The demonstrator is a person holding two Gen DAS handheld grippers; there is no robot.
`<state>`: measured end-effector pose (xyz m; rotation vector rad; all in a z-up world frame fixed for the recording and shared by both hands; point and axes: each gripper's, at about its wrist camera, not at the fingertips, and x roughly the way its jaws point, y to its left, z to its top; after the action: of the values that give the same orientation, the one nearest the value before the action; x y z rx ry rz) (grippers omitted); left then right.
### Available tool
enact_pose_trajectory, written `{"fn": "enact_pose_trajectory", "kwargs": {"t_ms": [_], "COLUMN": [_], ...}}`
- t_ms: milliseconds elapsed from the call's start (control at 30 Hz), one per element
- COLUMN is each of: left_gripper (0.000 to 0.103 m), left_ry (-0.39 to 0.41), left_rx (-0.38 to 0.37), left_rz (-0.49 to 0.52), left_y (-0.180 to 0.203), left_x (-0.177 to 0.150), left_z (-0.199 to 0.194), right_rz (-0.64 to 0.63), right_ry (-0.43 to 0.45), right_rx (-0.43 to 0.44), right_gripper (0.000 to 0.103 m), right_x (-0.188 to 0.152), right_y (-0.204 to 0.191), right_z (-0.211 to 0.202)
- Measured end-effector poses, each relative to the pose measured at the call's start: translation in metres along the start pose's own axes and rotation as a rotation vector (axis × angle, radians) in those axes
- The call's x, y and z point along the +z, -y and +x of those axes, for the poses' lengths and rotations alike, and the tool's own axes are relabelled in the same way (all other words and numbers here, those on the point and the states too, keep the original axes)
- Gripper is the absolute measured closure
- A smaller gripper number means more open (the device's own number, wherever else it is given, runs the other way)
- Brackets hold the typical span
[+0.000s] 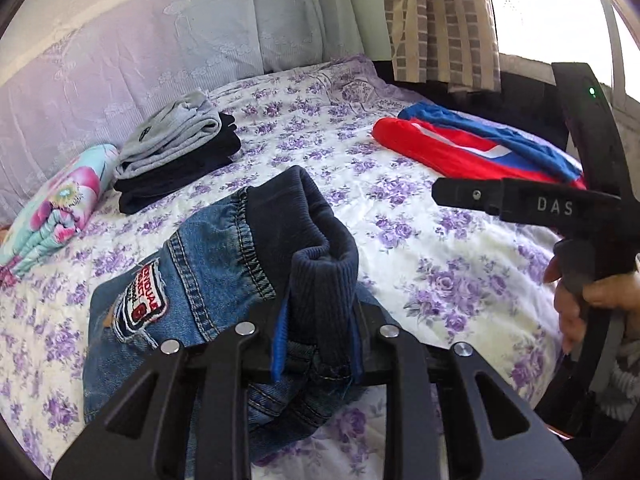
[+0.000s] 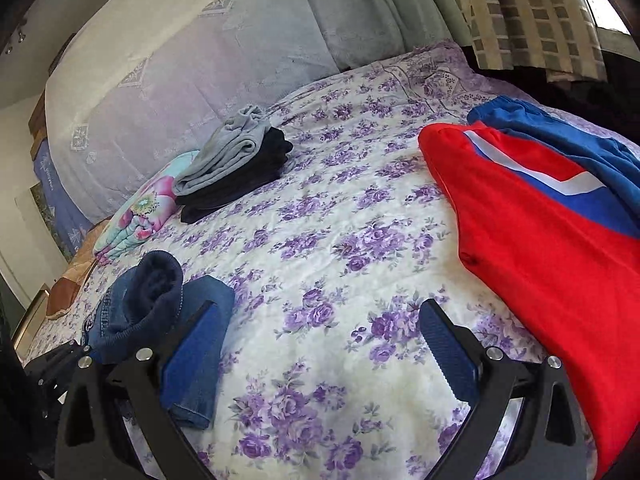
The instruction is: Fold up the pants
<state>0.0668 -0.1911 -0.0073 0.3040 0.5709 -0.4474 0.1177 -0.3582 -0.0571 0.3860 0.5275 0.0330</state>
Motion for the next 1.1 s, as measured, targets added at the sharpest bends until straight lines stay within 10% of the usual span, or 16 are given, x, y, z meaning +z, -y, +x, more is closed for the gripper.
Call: {"fn": "enact_pose_trajectory", "kwargs": {"t_ms": [267, 567, 767, 1100], "left_gripper": [0.058, 0.038, 0.037, 0.033], "left_ry": [0.036, 0.074, -0.03, -0.06], "left_rx": [-0.164, -0.038, 0.041, 0.099], "left_rz": [-0.128, -0.421, -0.378, -0.245], "left_y": [-0.02, -0.107, -0.109, -0.081], "left_x": [-0.001, -0.011, -0.027, -0.051], "left_z": [-0.022, -0.058, -0.036, -0.008], "right_rz": [-0.055, -0.225, -0.368, -0.299], "right_ry": [0.006, 0.071, -0.024, -0.167], "right_rx": [0.021, 0.099, 0.024, 0.061], "right_gripper": [0.004, 0.004, 0.004, 0.004], "right_x": [0.002, 0.028, 0.026, 0.003], "right_y": [-0.021, -0.092, -0.136, -0.099], "right_z": [-0.004, -0.01, 0.038, 0.078]}}
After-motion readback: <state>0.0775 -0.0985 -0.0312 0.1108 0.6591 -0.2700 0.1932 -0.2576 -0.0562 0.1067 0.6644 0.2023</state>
